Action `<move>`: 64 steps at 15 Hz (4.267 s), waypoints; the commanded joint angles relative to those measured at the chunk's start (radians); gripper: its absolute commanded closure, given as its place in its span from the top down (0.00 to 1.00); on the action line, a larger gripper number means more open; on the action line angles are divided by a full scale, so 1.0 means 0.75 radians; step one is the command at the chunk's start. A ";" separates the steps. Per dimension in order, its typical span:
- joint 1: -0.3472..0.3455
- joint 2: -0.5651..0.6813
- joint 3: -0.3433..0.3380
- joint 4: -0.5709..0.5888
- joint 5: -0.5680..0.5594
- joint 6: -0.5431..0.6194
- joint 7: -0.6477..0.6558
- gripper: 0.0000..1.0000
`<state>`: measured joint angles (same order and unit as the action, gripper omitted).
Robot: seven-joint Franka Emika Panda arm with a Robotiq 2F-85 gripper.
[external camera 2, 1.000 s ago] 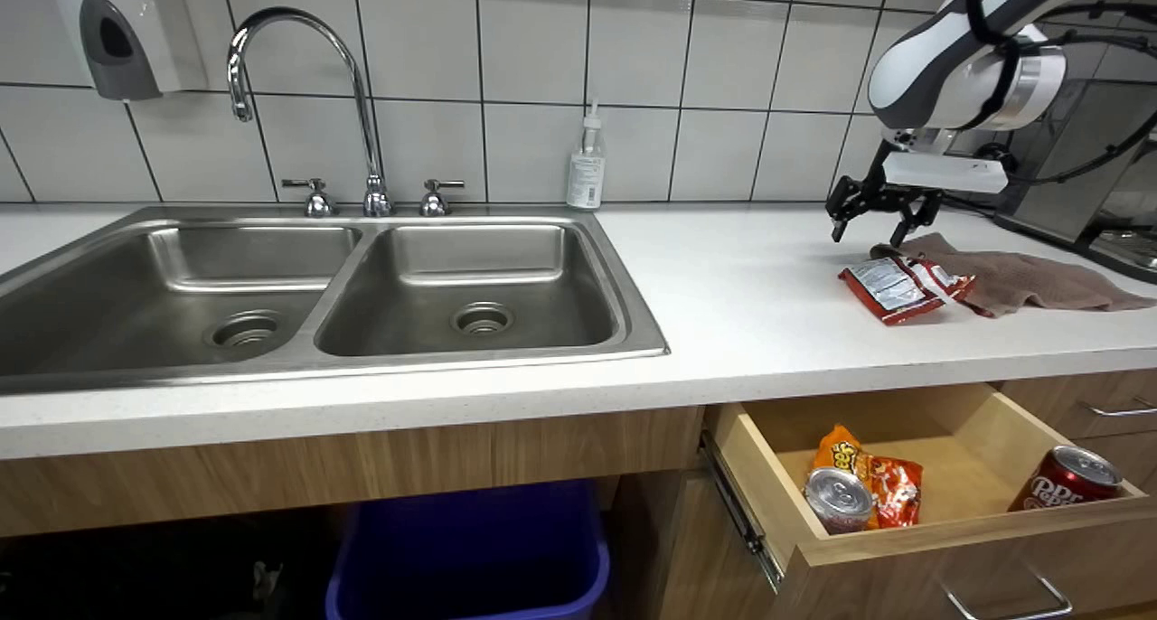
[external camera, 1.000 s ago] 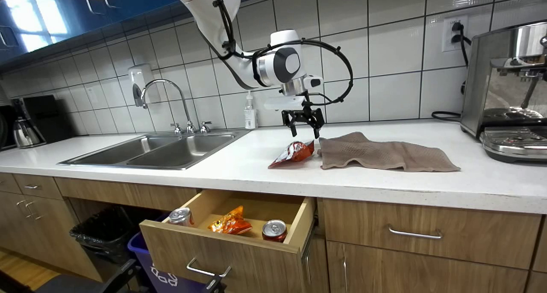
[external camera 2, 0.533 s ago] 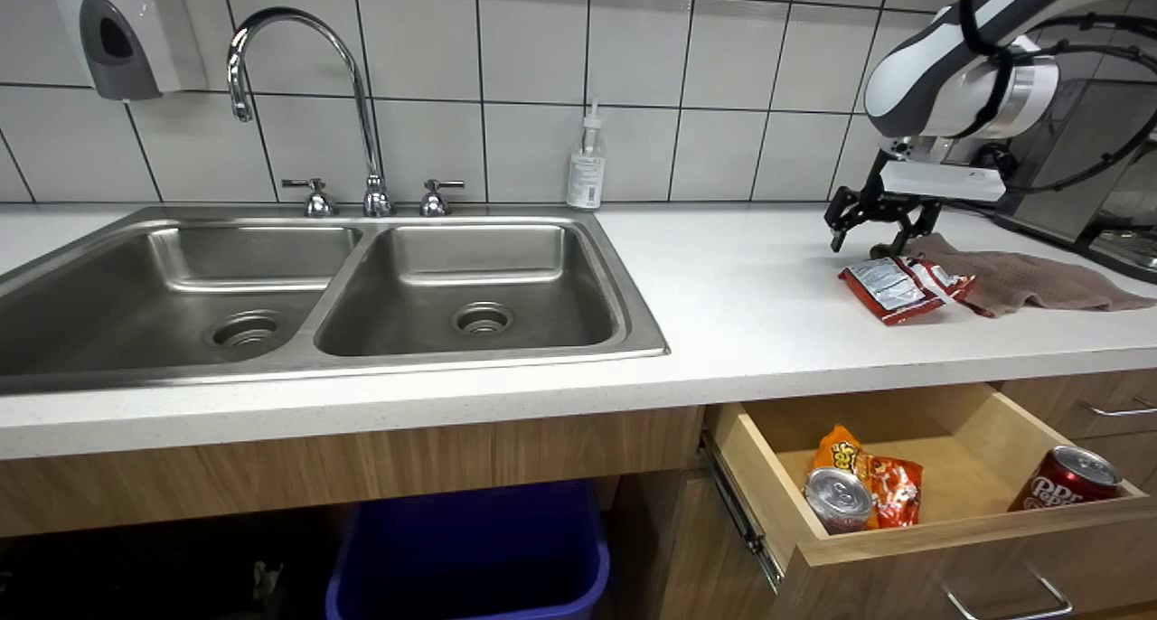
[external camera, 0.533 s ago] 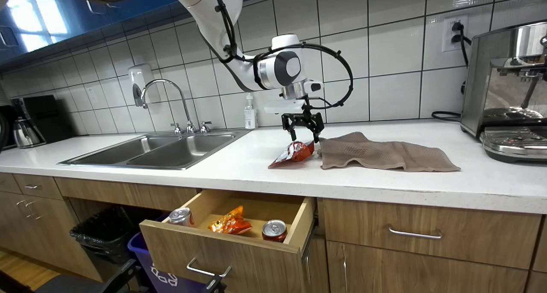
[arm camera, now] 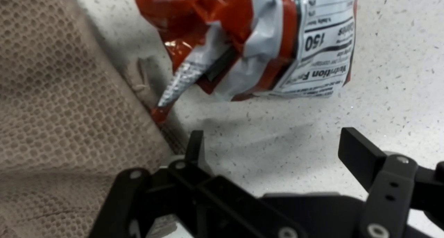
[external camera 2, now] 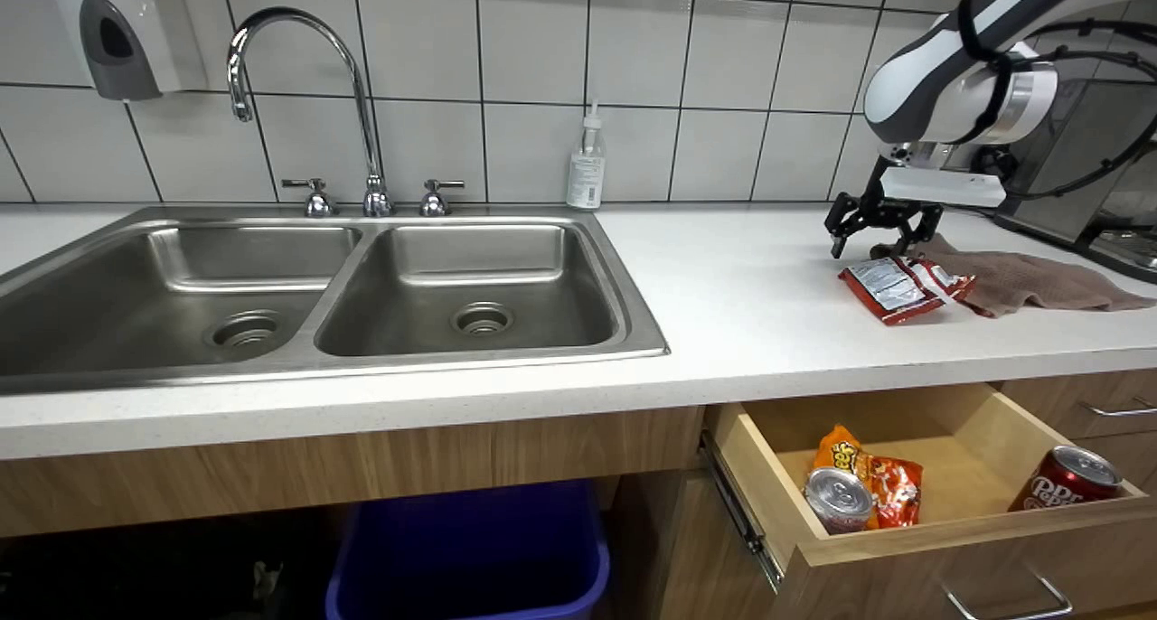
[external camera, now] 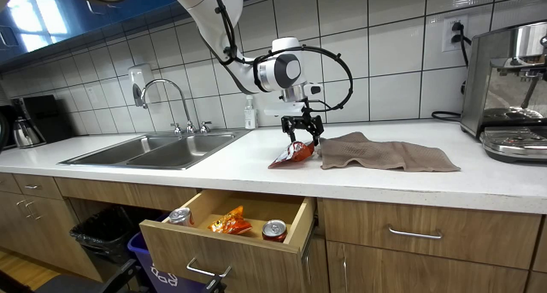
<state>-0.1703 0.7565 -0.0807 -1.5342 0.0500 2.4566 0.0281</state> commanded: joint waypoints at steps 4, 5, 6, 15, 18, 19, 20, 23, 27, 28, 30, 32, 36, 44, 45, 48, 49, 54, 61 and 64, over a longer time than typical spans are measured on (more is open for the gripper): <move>0.010 -0.056 0.003 -0.083 0.016 -0.009 0.013 1.00; 0.013 -0.059 0.003 -0.093 0.016 -0.006 0.015 1.00; 0.016 -0.057 0.003 -0.097 0.015 -0.004 0.017 1.00; 0.045 -0.126 -0.003 -0.233 0.008 0.026 0.028 1.00; 0.057 -0.164 -0.005 -0.294 0.005 0.042 0.032 1.00; 0.061 -0.176 -0.005 -0.314 0.004 0.048 0.033 1.00; 0.066 -0.191 -0.005 -0.339 0.003 0.053 0.034 1.00; 0.077 -0.233 -0.005 -0.413 0.001 0.075 0.034 1.00; 0.091 -0.292 -0.005 -0.524 0.000 0.117 0.035 1.00; 0.093 -0.308 -0.004 -0.553 0.001 0.127 0.034 1.00; 0.099 -0.342 -0.005 -0.614 0.000 0.150 0.036 1.00; 0.105 -0.375 -0.005 -0.674 0.000 0.176 0.038 1.00; 0.111 -0.450 -0.002 -0.802 0.002 0.231 0.035 1.00; 0.135 -0.589 -0.004 -1.024 -0.006 0.322 0.040 1.00; 0.139 -0.605 -0.005 -1.049 -0.009 0.331 0.042 1.00; 0.145 -0.650 -0.007 -1.122 -0.011 0.363 0.048 1.00; 0.147 -0.665 -0.008 -1.145 -0.013 0.375 0.051 1.00; 0.153 -0.739 -0.014 -1.247 -0.020 0.422 0.077 1.00; 0.172 -0.830 -0.005 -1.369 -0.032 0.476 0.110 1.00; 0.183 -0.875 0.005 -1.432 -0.023 0.488 0.106 1.00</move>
<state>-0.0454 0.1706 -0.0798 -2.5361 0.0459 2.8027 0.0763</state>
